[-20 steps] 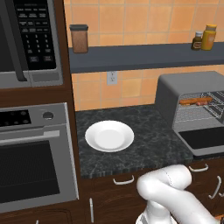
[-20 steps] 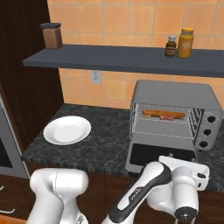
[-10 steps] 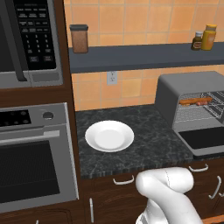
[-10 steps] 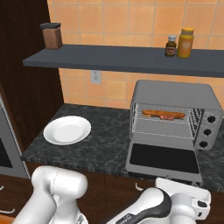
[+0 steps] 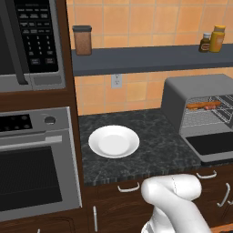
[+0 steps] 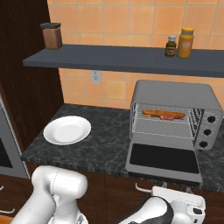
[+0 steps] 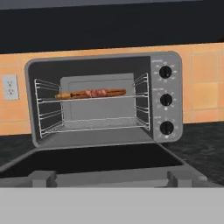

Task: Pick up the kebab skewer and baguette bread, and place them inside the toaster oven. Close the toaster oven door and start by setting the timer.

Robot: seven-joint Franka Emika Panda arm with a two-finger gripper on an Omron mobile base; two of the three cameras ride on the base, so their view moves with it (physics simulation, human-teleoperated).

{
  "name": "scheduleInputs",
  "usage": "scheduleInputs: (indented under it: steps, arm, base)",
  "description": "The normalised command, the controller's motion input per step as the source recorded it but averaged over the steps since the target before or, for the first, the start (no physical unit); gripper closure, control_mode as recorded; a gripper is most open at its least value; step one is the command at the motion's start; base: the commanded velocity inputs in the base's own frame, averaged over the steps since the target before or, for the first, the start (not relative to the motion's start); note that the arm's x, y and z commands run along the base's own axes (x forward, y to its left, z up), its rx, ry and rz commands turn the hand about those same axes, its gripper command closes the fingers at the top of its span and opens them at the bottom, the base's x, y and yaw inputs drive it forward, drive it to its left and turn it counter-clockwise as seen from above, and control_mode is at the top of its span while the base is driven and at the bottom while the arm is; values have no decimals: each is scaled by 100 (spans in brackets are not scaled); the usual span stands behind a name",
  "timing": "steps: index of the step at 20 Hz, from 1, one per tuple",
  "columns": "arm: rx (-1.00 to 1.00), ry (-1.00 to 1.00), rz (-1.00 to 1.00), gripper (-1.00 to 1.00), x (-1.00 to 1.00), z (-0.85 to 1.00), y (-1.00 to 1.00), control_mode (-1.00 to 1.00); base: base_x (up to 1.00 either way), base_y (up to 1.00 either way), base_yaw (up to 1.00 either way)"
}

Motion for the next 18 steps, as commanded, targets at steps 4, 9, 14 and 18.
scheduleInputs:
  steps: [4, 9, 14, 18]
  arm:
    - [0, 0, 7, -100, 0, -46, 0, -100]
    - [0, -2, 0, -100, 12, -39, 0, -100]
    - [0, -2, 0, -100, 20, -27, 0, -100]
    - [0, -1, 0, -100, 20, -24, 0, -100]
  base:
    - [0, 0, 0]
    - [0, 0, 0]
    - [0, 0, 0]
    - [0, 0, 0]
